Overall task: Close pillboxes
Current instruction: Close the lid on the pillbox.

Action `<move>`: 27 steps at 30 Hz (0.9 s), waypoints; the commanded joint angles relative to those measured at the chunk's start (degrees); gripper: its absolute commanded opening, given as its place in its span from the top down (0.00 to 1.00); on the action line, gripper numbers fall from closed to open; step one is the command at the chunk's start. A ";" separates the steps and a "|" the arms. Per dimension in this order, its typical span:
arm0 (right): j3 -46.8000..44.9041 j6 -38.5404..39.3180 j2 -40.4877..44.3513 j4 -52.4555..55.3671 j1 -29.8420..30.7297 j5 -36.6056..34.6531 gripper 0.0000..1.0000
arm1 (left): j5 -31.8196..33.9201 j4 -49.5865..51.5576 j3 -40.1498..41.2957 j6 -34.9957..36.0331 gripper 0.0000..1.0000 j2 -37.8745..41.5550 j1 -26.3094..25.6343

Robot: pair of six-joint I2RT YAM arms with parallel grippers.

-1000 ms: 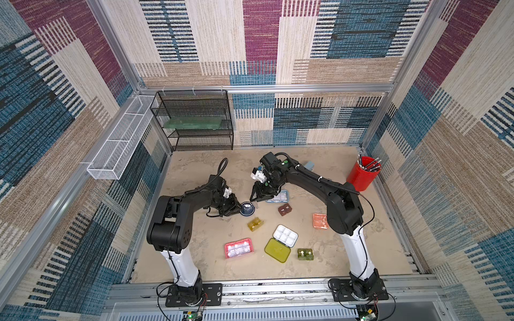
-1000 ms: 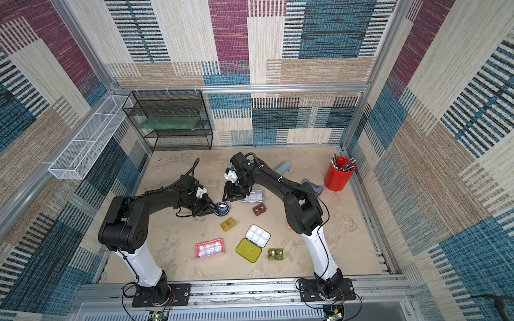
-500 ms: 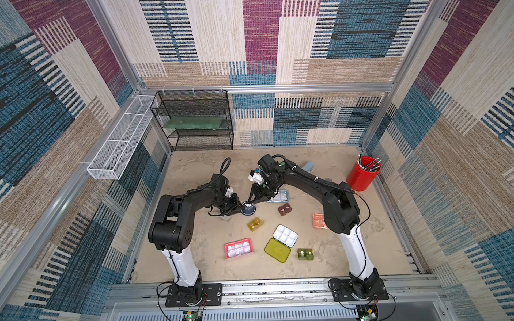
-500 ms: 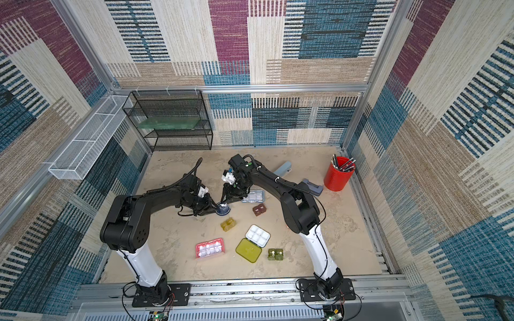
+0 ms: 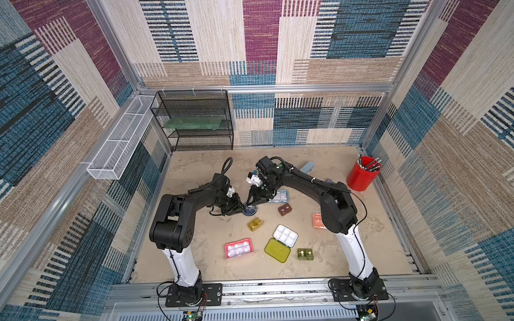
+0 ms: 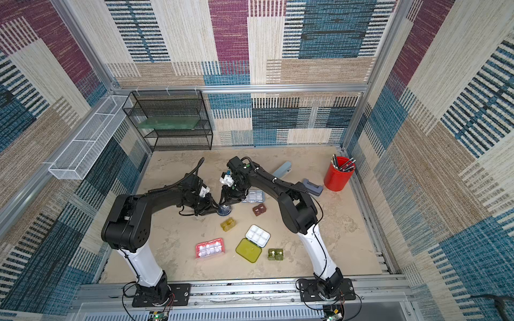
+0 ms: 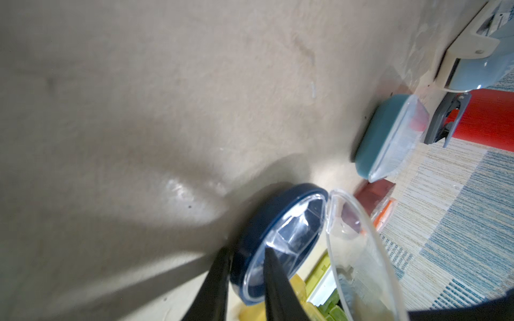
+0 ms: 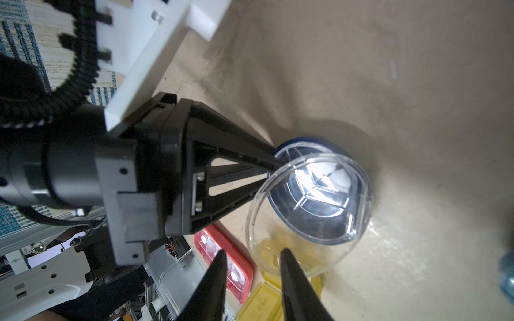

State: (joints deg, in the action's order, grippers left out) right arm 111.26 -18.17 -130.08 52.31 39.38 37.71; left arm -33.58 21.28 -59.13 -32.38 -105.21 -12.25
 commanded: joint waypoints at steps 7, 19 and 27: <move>-2.04 -0.37 0.40 -2.10 0.26 1.00 0.64 | -0.08 0.93 0.20 1.53 0.74 0.70 -0.05; -4.50 -1.02 0.27 -3.80 0.35 1.22 0.60 | -0.08 1.02 0.49 1.60 0.74 1.63 -0.04; -4.30 -1.25 0.70 -3.71 0.18 0.83 0.56 | 2.08 3.09 -0.02 3.00 0.67 3.34 0.12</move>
State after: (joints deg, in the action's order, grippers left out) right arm 106.65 -18.85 -130.06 49.34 39.68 38.02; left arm -33.15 22.55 -58.81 -31.64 -102.94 -12.27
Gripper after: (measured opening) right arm 0.438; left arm 0.326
